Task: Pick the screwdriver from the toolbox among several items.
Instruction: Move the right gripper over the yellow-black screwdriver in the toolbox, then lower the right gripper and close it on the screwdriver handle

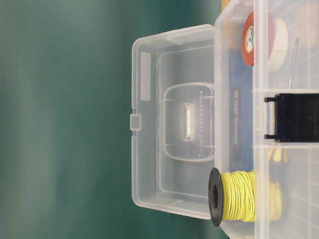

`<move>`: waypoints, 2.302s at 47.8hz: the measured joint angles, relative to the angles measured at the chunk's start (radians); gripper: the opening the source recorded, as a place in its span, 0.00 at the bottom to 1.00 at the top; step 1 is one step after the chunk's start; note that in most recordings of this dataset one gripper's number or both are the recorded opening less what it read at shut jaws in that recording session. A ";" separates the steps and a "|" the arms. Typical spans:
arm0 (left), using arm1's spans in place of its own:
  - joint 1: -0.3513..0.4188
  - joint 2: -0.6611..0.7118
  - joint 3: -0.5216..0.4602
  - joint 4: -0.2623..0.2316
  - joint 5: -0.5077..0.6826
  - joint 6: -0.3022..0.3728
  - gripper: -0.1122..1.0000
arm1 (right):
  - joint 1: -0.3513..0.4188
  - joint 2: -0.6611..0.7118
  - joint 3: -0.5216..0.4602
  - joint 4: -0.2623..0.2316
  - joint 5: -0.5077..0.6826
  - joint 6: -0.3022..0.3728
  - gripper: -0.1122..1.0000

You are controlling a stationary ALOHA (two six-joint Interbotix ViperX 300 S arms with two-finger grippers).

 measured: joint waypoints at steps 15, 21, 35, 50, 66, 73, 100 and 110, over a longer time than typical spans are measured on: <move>0.000 0.005 0.000 -0.028 0.006 0.003 0.10 | -0.008 0.140 -0.156 0.009 0.198 0.048 0.10; 0.000 0.011 0.002 -0.028 0.006 0.003 0.10 | -0.023 0.245 -0.273 0.011 0.295 0.084 0.10; 0.018 0.011 0.000 -0.028 0.002 0.003 0.10 | -0.129 0.538 -0.532 0.012 0.526 0.236 0.11; 0.028 0.012 0.002 -0.029 0.002 0.003 0.10 | -0.186 0.857 -0.781 0.009 0.787 0.368 0.74; 0.029 0.011 0.014 -0.029 -0.021 0.002 0.10 | -0.204 1.141 -0.908 0.008 0.838 0.413 0.76; 0.028 0.012 0.017 -0.029 -0.028 0.000 0.10 | -0.206 1.241 -0.946 0.008 0.839 0.413 0.76; 0.028 0.012 0.035 -0.031 -0.026 -0.012 0.10 | -0.212 1.355 -0.996 0.005 0.856 0.403 0.33; 0.029 0.011 0.037 -0.031 -0.026 -0.014 0.10 | -0.212 1.319 -0.997 0.002 0.920 0.396 0.33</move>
